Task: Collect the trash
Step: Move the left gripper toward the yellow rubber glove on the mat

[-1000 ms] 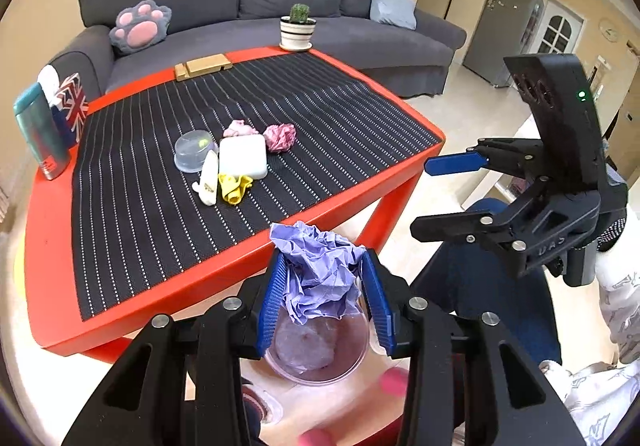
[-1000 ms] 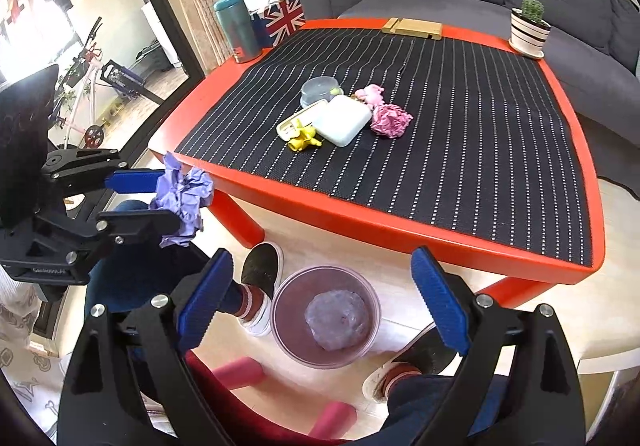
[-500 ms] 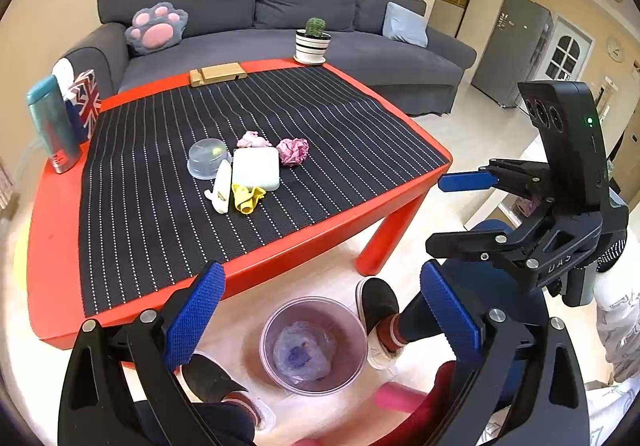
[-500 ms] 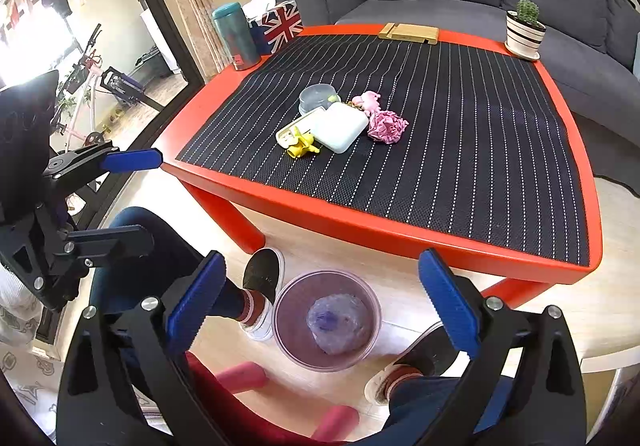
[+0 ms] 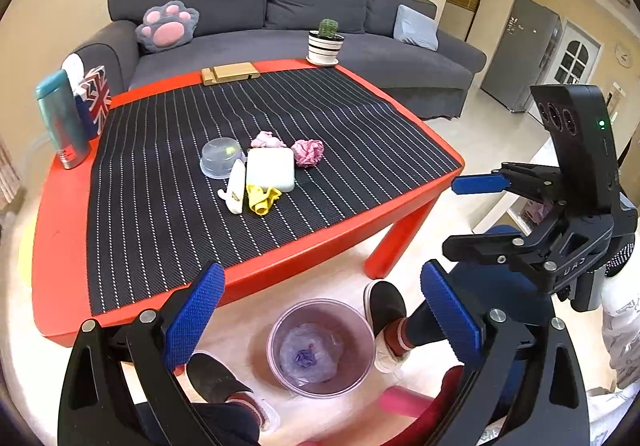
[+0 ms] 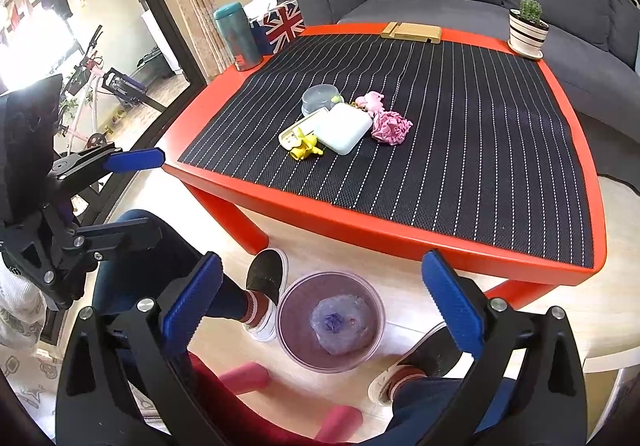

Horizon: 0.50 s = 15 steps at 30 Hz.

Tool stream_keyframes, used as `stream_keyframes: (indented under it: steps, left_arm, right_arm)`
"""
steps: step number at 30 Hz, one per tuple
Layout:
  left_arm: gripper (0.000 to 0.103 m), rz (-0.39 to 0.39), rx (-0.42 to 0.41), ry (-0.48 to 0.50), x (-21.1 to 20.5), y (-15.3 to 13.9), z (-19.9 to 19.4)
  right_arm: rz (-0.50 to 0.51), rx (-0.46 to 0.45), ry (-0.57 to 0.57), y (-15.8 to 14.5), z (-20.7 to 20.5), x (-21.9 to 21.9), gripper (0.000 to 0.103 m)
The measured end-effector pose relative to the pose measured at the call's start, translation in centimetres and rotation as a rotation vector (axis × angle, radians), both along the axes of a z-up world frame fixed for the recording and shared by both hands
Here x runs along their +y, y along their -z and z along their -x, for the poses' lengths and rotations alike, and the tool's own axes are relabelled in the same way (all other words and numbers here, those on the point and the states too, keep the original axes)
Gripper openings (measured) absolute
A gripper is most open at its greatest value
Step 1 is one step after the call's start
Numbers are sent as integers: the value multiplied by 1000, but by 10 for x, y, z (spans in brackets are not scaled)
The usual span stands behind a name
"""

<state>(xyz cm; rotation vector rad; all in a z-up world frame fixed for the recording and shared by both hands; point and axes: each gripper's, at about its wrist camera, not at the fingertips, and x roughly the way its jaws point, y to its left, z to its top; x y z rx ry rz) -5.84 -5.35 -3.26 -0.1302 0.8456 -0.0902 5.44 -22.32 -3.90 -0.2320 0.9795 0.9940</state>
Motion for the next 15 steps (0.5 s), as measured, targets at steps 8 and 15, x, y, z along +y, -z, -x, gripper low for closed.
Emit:
stream_keyframes:
  steps: [8,15]
  left_arm:
    - [95,-26,13,-31,14,-1,-17]
    - [95,-42,34,-36,25,0,-43]
  right_arm:
    - [0,-6,12,-3,-16,6,98]
    - [3,-2,21,-2,-27,9,98]
